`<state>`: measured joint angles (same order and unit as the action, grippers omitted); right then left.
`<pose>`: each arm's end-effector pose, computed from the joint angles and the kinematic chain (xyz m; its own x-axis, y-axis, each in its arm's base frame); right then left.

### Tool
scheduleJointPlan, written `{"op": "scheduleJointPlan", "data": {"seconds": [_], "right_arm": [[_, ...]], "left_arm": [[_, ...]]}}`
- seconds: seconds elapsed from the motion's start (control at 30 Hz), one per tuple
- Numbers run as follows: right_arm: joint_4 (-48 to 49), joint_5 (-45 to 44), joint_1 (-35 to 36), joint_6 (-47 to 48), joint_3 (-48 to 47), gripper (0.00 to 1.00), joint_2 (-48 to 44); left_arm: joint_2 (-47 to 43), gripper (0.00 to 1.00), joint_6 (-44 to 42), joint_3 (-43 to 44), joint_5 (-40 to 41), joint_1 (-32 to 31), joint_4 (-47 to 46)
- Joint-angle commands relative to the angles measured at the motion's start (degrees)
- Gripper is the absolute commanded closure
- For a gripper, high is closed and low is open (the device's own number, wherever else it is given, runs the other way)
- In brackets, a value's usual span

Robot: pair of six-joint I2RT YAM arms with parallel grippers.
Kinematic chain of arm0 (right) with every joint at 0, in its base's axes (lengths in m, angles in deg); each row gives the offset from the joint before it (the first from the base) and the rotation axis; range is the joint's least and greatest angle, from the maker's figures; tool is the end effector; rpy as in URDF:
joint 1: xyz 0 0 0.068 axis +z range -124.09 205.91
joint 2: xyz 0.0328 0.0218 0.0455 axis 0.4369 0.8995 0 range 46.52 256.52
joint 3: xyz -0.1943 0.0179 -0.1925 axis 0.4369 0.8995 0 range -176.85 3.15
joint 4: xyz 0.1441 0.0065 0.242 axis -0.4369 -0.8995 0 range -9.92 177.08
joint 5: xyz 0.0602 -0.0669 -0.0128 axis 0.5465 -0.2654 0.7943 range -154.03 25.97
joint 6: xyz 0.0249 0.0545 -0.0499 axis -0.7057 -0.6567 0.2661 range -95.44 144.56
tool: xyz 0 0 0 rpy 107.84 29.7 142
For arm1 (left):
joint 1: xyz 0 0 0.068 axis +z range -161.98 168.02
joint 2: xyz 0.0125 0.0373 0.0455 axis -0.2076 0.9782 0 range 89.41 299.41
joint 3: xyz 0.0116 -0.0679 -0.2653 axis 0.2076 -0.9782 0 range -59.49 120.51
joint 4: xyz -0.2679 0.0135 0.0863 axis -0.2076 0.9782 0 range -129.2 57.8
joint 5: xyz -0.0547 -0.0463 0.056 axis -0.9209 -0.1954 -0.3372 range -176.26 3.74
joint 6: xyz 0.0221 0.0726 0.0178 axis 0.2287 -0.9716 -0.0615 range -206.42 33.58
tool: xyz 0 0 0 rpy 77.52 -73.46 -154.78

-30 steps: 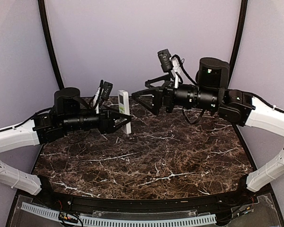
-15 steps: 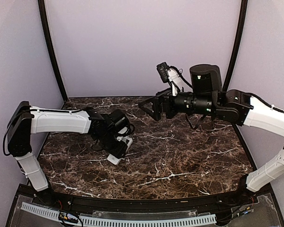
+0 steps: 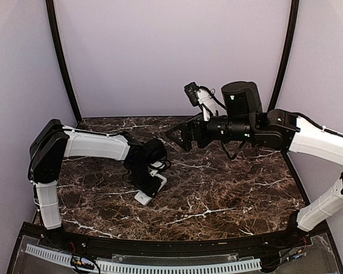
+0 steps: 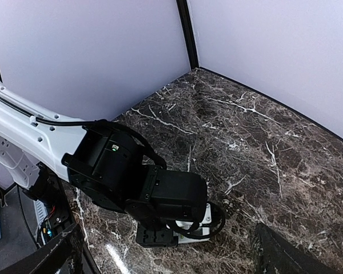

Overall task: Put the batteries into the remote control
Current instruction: Place the remote control at the center of the board, then reset both arms

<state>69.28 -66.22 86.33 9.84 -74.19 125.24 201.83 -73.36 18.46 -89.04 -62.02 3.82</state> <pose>0.1842 0.3195 0.3810 -0.3731 -0.1431 -0.9167 -0.7821 0.5801 0.2277 0.2578 -0.3128 0.1202 -0.7854 0.5857 -0.2004 0.6106 0.7862 -0.0951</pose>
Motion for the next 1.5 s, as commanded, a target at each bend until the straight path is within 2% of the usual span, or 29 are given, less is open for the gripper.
{"op": "scheduleJointPlan", "data": {"seconds": [0.0,0.03,0.07,0.1,0.13,0.2,0.37,0.53,0.67,0.8,0.93,1.03,1.13,1.27,1.4,1.47], "right_arm": [[-1.1,-1.0,-0.1,-1.2,-0.7,0.01,0.6],[-1.3,-1.3,-0.2,-1.4,-0.8,0.01,0.8],[-1.7,-1.8,-0.2,-1.6,-1.1,0.01,1.1],[-2.0,-2.2,-0.2,-1.8,-1.4,0.01,1.5],[-2.5,-2.5,-0.2,-2.1,-2.0,0.01,1.8],[-3.2,-3.3,-0.4,-2.5,-2.7,0.01,2.4],[-4.0,-2.3,-5.0,-6.6,-3.4,0.01,2.2],[-3.4,0.5,-15.3,-10.2,0.0,0.01,1.2],[0.7,5.4,-25.8,-11.5,7.9,0.01,-2.5],[5.7,10.2,-38.3,-10.7,18.9,0.01,-7.3],[12.0,18.9,-51.4,-9.3,27.9,0.01,-10.3],[17.1,19.7,-58.5,-9.2,34.4,0.01,-12.9],[22.4,14.9,-62.0,-10.2,39.4,0.01,-14.0],[25.6,10.3,-62.2,-8.7,42.9,0.02,-13.1],[27.4,10.4,-62.3,-7.5,43.7,0.02,-11.5],[27.6,10.8,-62.2,-7.1,43.4,0.02,-10.9]], "left_arm": [[0.5,0.39,-1.8,1.1,0.3,0.0,1.0],[0.7,0.35,-1.8,1.1,0.3,0.0,0.6],[0.7,0.24,-1.7,1.1,0.0,0.0,0.6],[0.7,0.18,-1.6,1.1,-0.2,0.0,0.4],[0.3,0.06,-1.5,1.1,-0.6,0.0,0.2],[-0.9,0.02,-1.3,1.2,-0.3,0.0,-0.2],[-7.5,0.01,-0.7,1.9,3.7,0.0,-1.9],[-19.3,0.01,-0.1,-2.1,9.0,1.3,-13.8],[-29.7,0.01,4.5,-9.1,12.2,10.2,-22.5],[-35.3,0.01,11.1,-15.1,17.4,20.8,-24.6],[-40.5,0.01,11.7,-22.9,29.0,29.0,-28.6],[-42.9,0.01,9.2,-27.7,36.9,31.9,-35.3],[-44.2,0.01,5.5,-33.4,41.1,33.2,-41.1],[-44.1,0.01,2.0,-38.6,43.2,33.3,-49.1],[-42.7,0.01,-2.6,-41.8,43.3,33.3,-59.0],[-41.9,0.01,-3.5,-41.9,42.9,33.3,-59.5]]}}
